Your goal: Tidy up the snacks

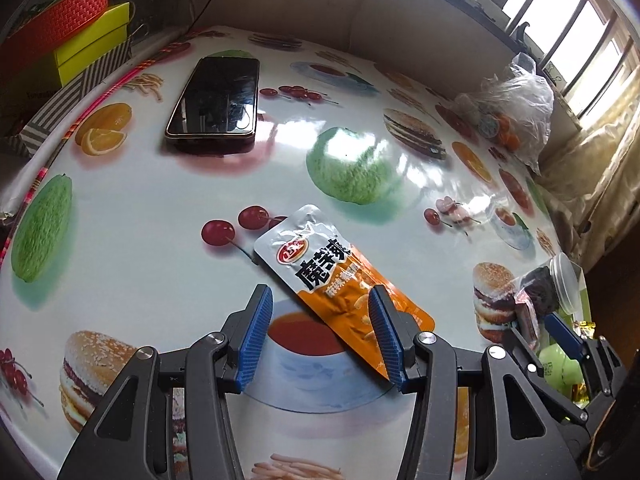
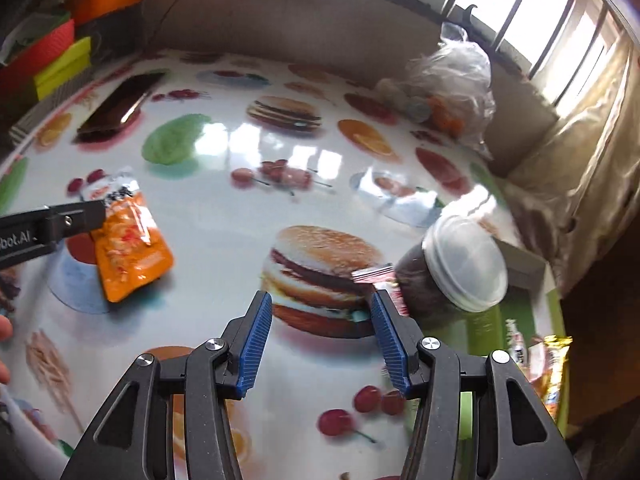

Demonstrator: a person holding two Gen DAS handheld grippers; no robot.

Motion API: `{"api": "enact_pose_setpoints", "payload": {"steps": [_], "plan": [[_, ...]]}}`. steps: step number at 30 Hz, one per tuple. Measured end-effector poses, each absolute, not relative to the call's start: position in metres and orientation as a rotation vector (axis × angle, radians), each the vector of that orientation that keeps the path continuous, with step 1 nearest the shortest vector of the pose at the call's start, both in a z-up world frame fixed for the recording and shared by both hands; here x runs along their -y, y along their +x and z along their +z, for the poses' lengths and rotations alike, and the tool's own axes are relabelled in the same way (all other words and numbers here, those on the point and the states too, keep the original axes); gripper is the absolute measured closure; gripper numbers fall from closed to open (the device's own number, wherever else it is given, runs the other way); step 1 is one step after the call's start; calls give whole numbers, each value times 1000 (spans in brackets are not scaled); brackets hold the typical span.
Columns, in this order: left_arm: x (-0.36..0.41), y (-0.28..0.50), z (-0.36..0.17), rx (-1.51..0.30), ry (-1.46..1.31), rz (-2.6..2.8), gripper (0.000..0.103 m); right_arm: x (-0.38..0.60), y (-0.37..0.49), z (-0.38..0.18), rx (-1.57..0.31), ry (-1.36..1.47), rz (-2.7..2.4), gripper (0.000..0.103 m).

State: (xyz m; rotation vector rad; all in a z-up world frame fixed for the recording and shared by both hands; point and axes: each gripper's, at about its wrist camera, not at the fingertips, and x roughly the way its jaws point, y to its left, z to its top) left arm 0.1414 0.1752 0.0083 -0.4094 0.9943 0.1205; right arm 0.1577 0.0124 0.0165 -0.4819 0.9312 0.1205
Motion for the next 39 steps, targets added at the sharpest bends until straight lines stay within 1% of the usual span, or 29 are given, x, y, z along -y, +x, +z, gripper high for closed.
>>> {"api": "enact_pose_setpoints", "payload": {"steps": [4, 12, 16, 21, 24, 25, 26, 29, 30, 31, 34, 39], "plan": [[-168, 152, 7, -1001, -409, 116, 52, 1, 171, 3, -990, -504, 61, 51], [-156, 160, 3, -1028, -348, 135, 52, 6, 196, 5, -1053, -462, 85, 52], [-151, 160, 3, -1033, -312, 108, 51, 9, 192, 9, -1057, -406, 106, 52], [-151, 156, 5, -1016, -300, 126, 51, 11, 189, 7, -1050, -416, 74, 51], [-146, 156, 2, -1024, -277, 110, 50, 7, 192, 5, -1041, -441, 64, 52], [-144, 156, 1, -1022, -259, 104, 47, 7, 194, 5, -1047, -429, 72, 52], [-142, 156, 1, -1024, -240, 100, 47, 8, 196, 6, -1052, -415, 79, 52], [-138, 156, 0, -1023, -201, 101, 47, 4, 199, 5, -1056, -434, 82, 57], [-137, 155, 0, -1021, -193, 100, 47, 1, 198, 5, -1054, -454, 89, 61], [-137, 154, 0, -1020, -181, 105, 47, -2, 197, 5, -1054, -463, 103, 63], [-138, 151, -1, -1007, -163, 100, 47, -3, 194, 9, -1070, -404, 189, 63], [-146, 144, -1, -1002, -169, 111, 47, 8, 189, 23, -1113, -174, 401, 64]]}}
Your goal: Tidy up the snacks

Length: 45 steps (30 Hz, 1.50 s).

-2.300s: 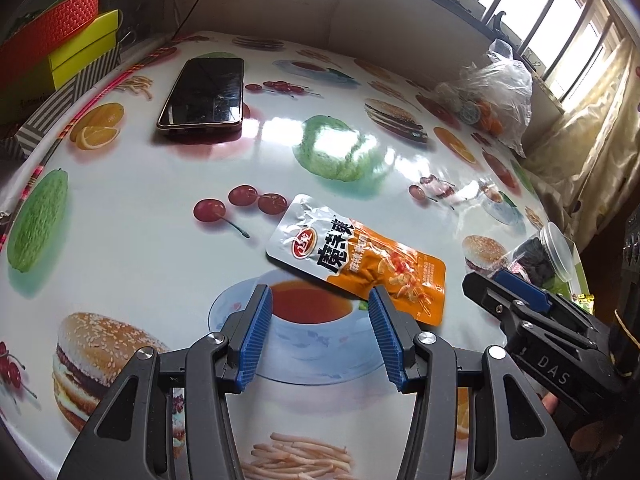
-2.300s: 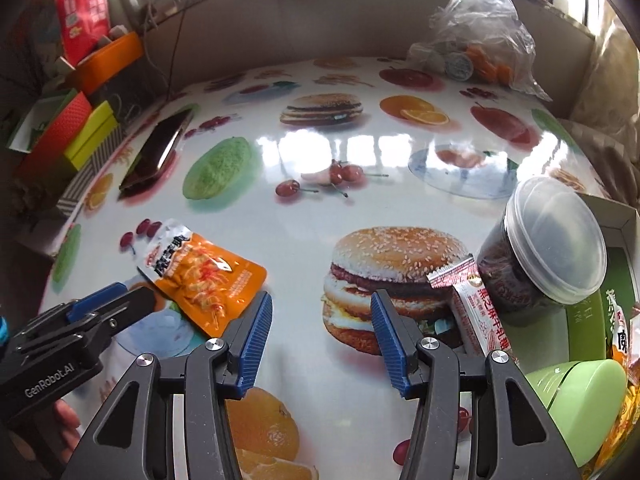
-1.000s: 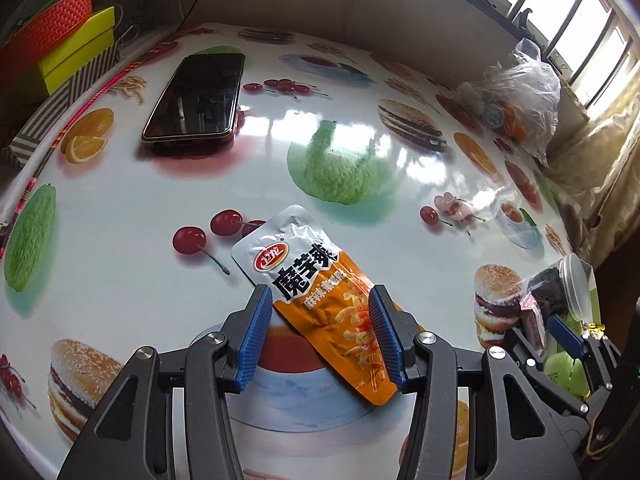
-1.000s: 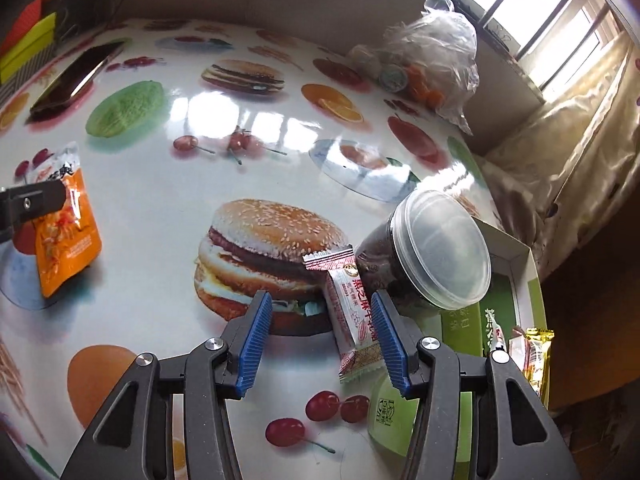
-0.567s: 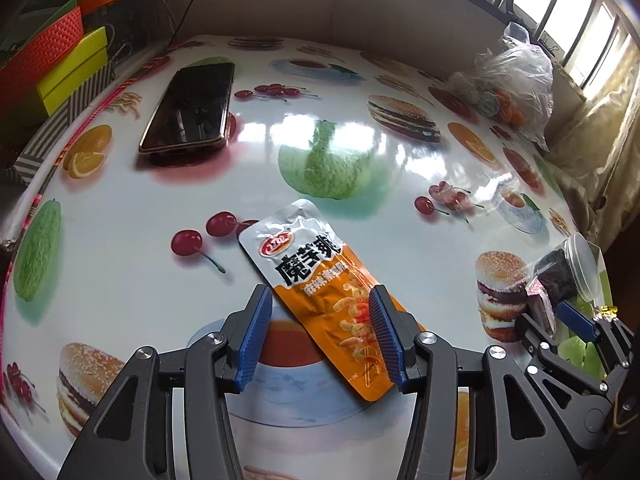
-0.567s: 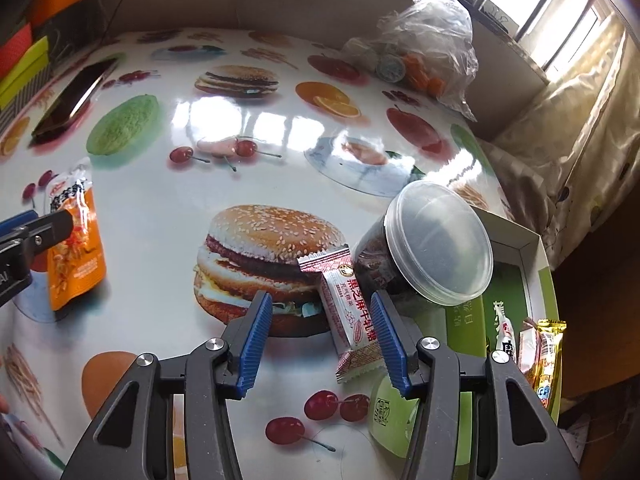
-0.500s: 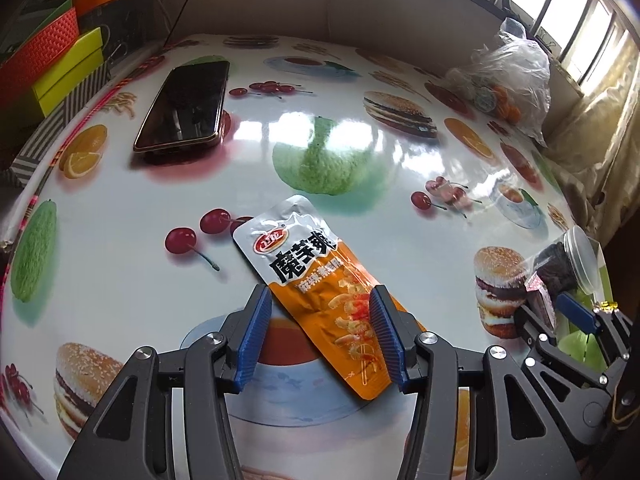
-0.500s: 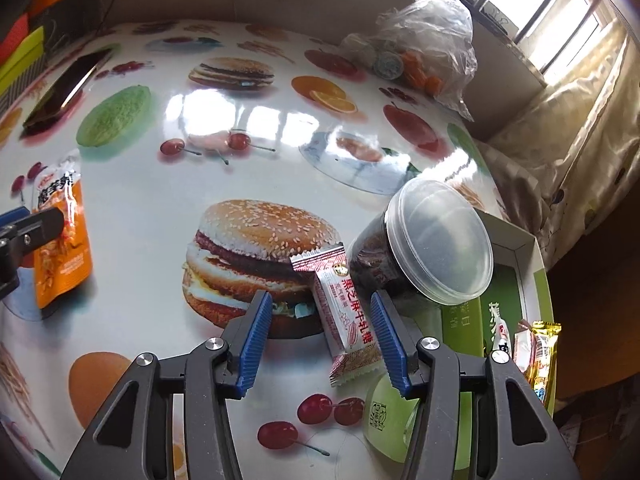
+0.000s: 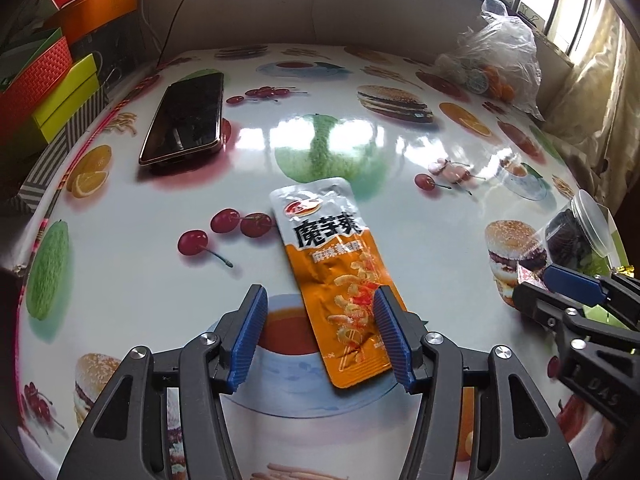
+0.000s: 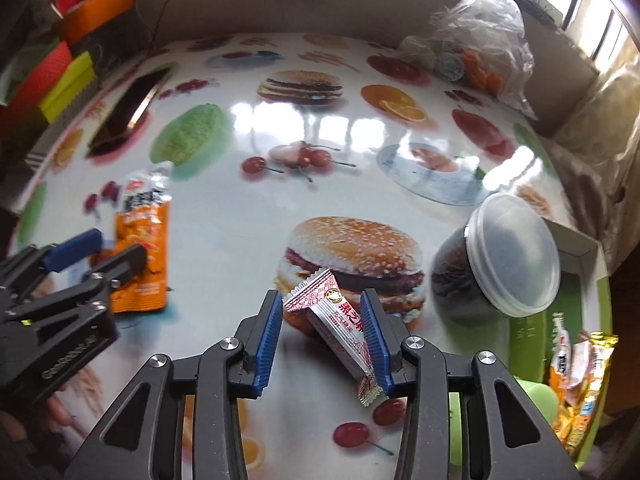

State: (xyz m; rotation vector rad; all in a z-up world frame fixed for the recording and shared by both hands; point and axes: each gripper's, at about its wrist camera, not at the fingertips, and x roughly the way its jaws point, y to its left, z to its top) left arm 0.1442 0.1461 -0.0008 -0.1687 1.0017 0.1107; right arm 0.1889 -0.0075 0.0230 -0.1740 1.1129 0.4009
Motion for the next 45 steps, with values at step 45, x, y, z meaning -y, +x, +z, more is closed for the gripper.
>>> {"api": "enact_pose_setpoints", "payload": {"steps": [45], "plan": [[-136, 152, -3, -985, -26, 5, 56, 15, 170, 6, -1074, -200, 429, 81]]}}
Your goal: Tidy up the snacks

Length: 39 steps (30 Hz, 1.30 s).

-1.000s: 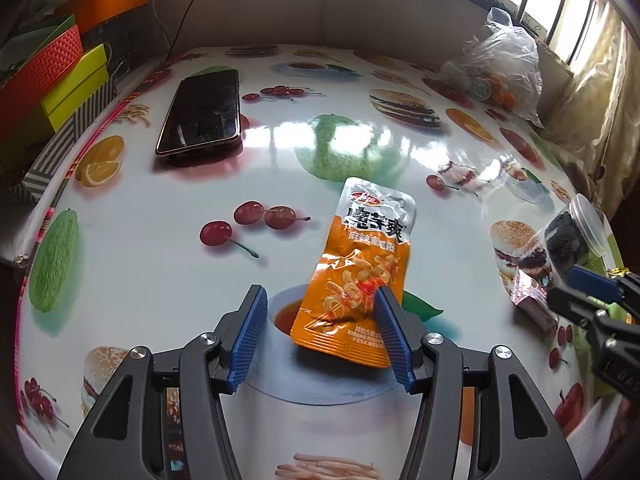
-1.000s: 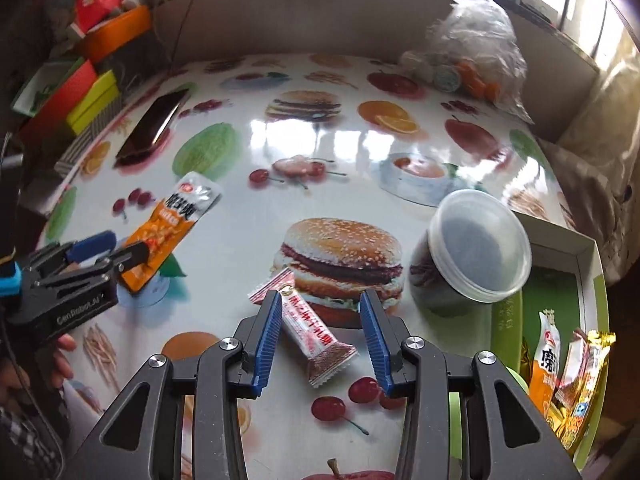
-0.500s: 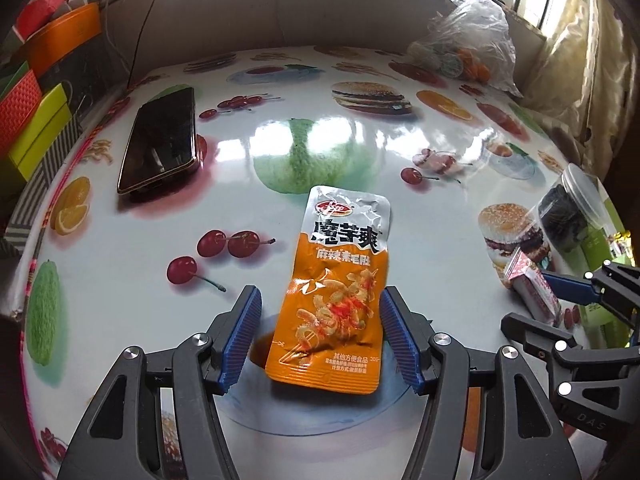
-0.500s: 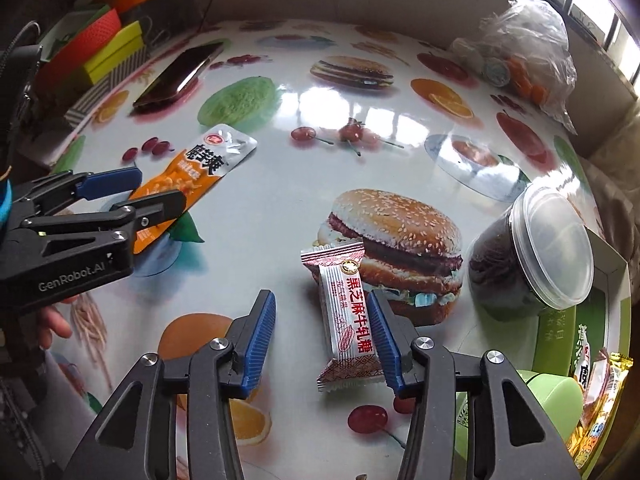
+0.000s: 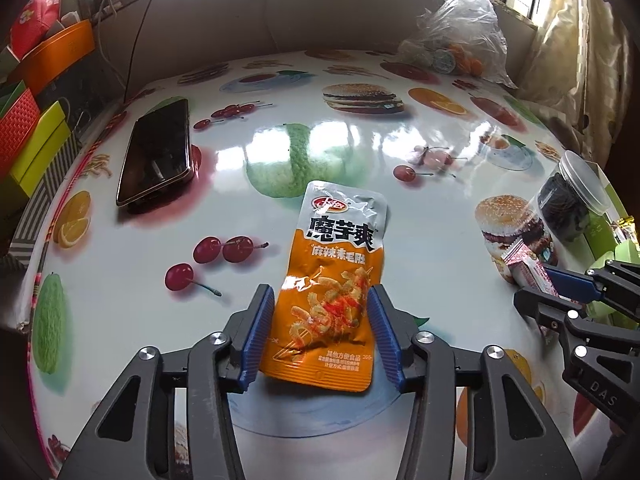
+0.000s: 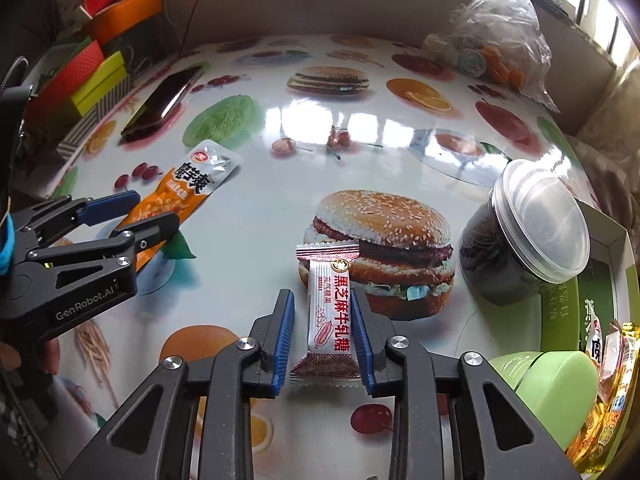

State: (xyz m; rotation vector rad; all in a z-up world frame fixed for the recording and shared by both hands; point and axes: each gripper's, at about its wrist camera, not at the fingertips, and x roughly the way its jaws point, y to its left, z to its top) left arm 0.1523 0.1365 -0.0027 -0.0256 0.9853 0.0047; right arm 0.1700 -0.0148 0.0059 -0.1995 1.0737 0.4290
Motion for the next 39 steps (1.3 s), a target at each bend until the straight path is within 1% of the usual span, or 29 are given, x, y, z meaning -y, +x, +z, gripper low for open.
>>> {"api": "enact_pose_setpoints", "payload": {"steps": [1, 4, 6, 7, 13, 16, 18, 19, 20, 22, 25, 32, 33, 35, 39], "plan": [[-137, 152, -2, -986, -31, 4, 58, 16, 170, 6, -1072, -193, 425, 83], [-136, 149, -2, -979, -38, 12, 61, 19, 168, 6, -1064, -172, 423, 85], [-135, 147, 1, -964, -45, 13, 75, 21, 167, 7, -1058, -157, 419, 85], [-136, 146, 4, -955, -52, 13, 84, 22, 167, 7, -1057, -148, 419, 85], [-136, 145, 6, -965, -80, -1, 85, 25, 163, 8, -1052, -116, 423, 86], [-140, 143, 4, -975, -142, -23, 85, 26, 161, 8, -1051, -107, 432, 86], [-141, 143, 3, -988, -143, -15, 82, 27, 160, 8, -1049, -97, 433, 86], [-139, 143, 4, -984, -133, -11, 73, 27, 160, 9, -1047, -92, 434, 86], [-138, 143, 5, -979, -133, -15, 59, 28, 159, 9, -1046, -88, 434, 86], [-137, 144, 9, -968, -158, -40, 46, 28, 158, 10, -1041, -83, 438, 86], [-129, 149, 12, -971, -136, -33, 46, 29, 156, 12, -1034, -71, 445, 86], [-109, 159, -3, -1022, -14, 12, 46, 32, 150, 17, -1018, -56, 459, 86], [-106, 159, -3, -1020, -4, 8, 45, 33, 150, 17, -1018, -56, 459, 86], [-104, 161, -4, -1023, -3, -3, 39, 34, 150, 17, -1020, -48, 461, 86], [-103, 162, -5, -1020, 5, -2, 38, 36, 150, 16, -1019, -29, 465, 86]]}}
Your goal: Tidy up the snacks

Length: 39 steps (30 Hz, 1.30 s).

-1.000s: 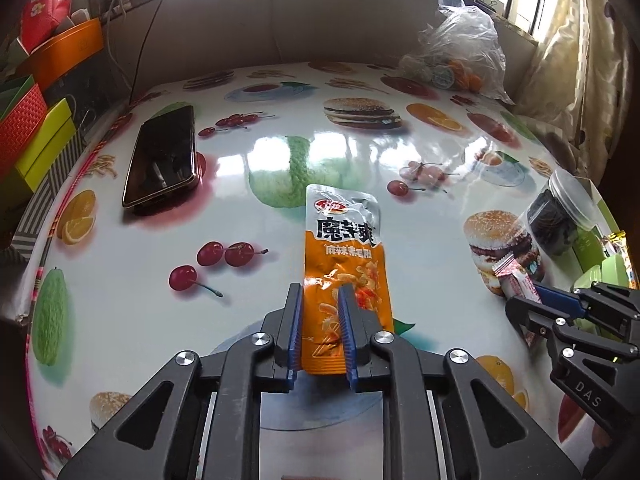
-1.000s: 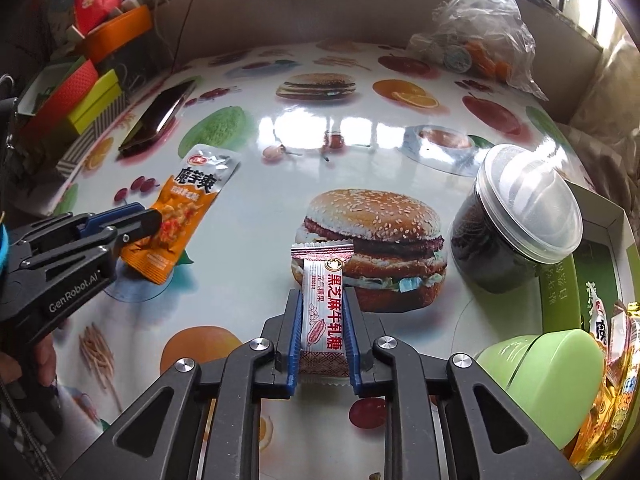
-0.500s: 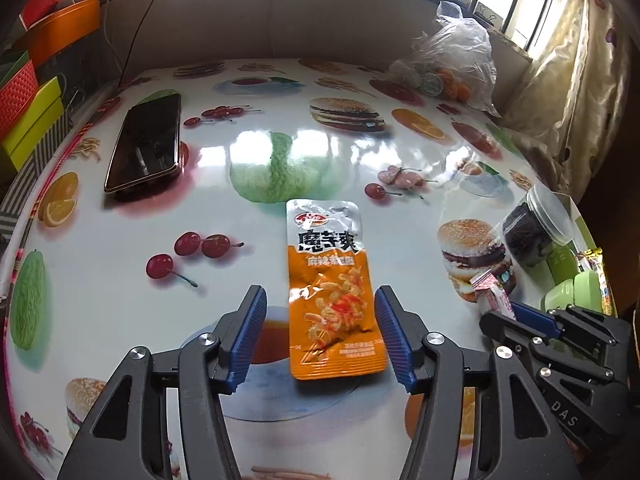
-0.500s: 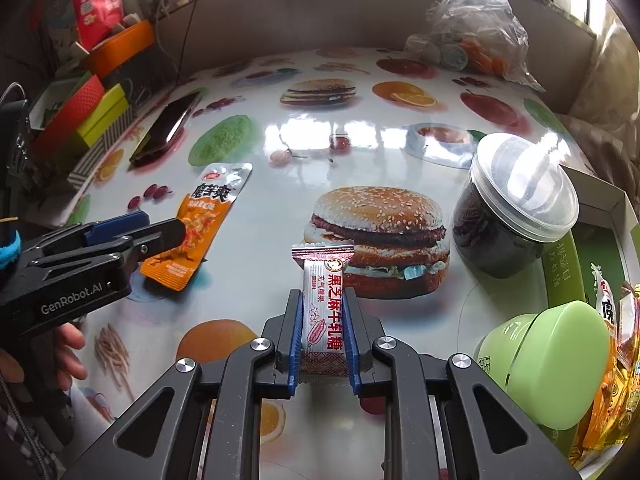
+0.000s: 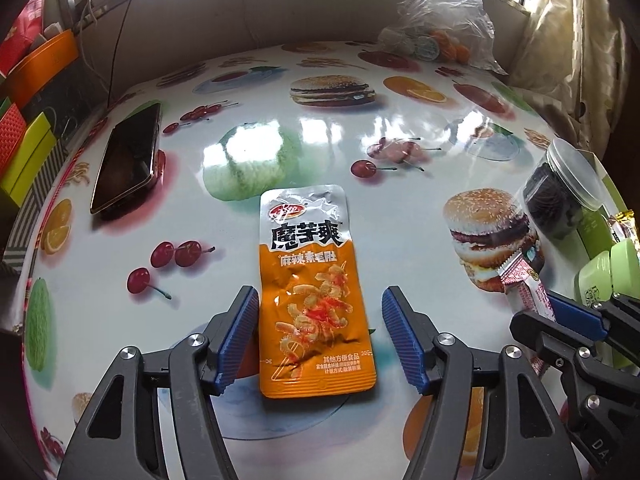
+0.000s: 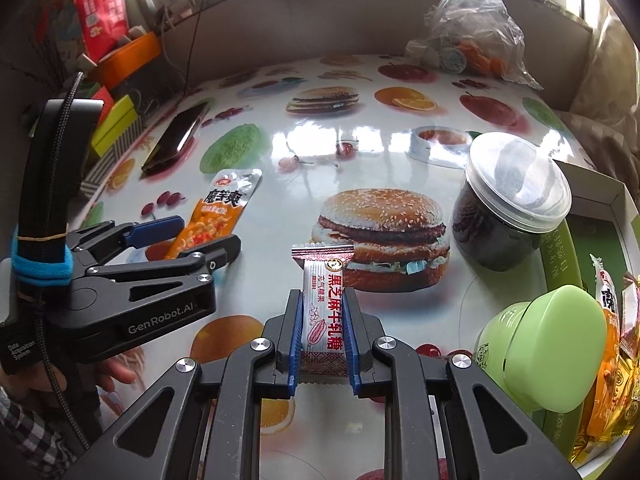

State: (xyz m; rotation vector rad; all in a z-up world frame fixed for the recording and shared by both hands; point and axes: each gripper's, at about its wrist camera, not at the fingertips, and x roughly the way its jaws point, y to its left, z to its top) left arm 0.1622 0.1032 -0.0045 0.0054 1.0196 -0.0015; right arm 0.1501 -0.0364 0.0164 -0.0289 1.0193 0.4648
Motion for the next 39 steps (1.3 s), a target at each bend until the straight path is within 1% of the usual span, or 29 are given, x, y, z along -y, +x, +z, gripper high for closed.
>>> {"api": "enact_pose_setpoints", "payload": {"steps": [3, 4, 5, 9, 10, 11, 15, 17, 25, 39], "plan": [[-103, 162, -5, -1011, 12, -4, 38, 38, 150, 16, -1019, -16, 472, 86], [-103, 161, -4, -1009, 12, -5, 42, 38, 150, 16, -1019, -14, 474, 86], [-103, 160, -3, -1002, 13, -3, 49, 38, 149, 16, -1020, -11, 476, 86], [-102, 159, -3, -998, 13, 0, 51, 38, 149, 17, -1020, -8, 478, 86], [-102, 159, -2, -997, 11, -3, 55, 38, 148, 17, -1020, -6, 477, 86], [-101, 159, -2, -998, 12, -7, 58, 38, 148, 17, -1021, -4, 476, 86], [-99, 157, -2, -990, 14, -2, 61, 41, 147, 17, -1020, 3, 473, 86], [-99, 156, -1, -989, 1, -2, 65, 41, 146, 18, -1019, 5, 472, 86], [-97, 146, 6, -981, -30, -17, 65, 44, 144, 23, -1001, 9, 469, 86], [-85, 120, 45, -899, -28, -42, 64, 56, 126, 49, -941, 15, 454, 86]]}}
